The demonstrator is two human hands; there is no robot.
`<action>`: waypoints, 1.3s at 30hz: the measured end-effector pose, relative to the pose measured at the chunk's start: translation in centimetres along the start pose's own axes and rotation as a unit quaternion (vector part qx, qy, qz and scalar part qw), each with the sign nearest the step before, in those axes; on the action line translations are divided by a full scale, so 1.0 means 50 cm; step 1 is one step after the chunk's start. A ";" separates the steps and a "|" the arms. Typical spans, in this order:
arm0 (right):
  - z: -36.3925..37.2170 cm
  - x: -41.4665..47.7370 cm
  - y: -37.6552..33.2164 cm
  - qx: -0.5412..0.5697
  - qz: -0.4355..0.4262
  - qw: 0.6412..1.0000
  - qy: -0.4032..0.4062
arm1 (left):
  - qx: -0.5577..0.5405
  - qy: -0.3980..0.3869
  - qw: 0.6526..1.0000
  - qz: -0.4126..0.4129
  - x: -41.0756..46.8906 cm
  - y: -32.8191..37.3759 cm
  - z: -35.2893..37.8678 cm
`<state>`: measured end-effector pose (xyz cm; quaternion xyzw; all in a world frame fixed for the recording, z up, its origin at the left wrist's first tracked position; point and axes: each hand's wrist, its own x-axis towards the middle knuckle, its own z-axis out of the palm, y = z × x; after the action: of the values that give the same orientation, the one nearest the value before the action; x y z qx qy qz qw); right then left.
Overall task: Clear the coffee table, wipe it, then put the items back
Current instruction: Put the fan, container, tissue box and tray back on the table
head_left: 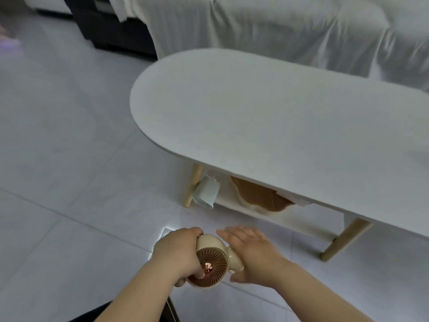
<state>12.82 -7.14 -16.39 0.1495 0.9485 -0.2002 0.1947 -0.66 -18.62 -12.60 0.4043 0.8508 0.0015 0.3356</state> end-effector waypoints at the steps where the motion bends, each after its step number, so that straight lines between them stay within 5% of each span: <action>1: -0.018 -0.011 -0.019 0.022 -0.001 0.999 0.025 | 0.023 0.019 1.000 0.012 -0.023 0.010 -0.028; 4: -0.069 -0.048 -0.068 0.059 0.014 0.993 0.106 | 0.036 0.087 0.995 0.043 -0.093 0.029 -0.099; 7: -0.116 -0.084 -0.096 0.150 0.012 0.972 0.183 | -0.118 0.134 0.981 0.072 -0.154 0.024 -0.155; 12: -0.197 -0.114 -0.114 0.394 0.018 0.894 0.213 | -0.453 0.182 0.858 0.159 -0.189 0.018 -0.199; 16: -0.258 -0.088 -0.118 0.454 0.004 0.857 0.242 | -0.553 0.150 0.799 0.182 -0.160 0.053 -0.207; 21: -0.332 -0.009 -0.128 0.477 -0.014 0.829 0.292 | -0.575 0.276 0.751 0.170 -0.075 0.076 -0.272; 24: -0.363 0.043 -0.099 0.381 -0.016 0.866 0.323 | -0.534 0.373 0.743 0.152 -0.020 0.076 -0.331; 28: -0.369 0.098 -0.013 0.090 0.126 0.949 0.274 | -0.503 0.453 0.730 0.098 0.058 0.057 -0.394; 39: -0.322 0.136 0.064 0.012 0.187 0.951 0.248 | -0.494 0.498 0.709 0.072 0.234 0.019 -0.478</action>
<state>3.01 4.10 -6.73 0.3712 0.9195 -0.1283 -0.0141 -18.91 -3.48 -0.50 0.1816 0.7406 0.6468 0.0136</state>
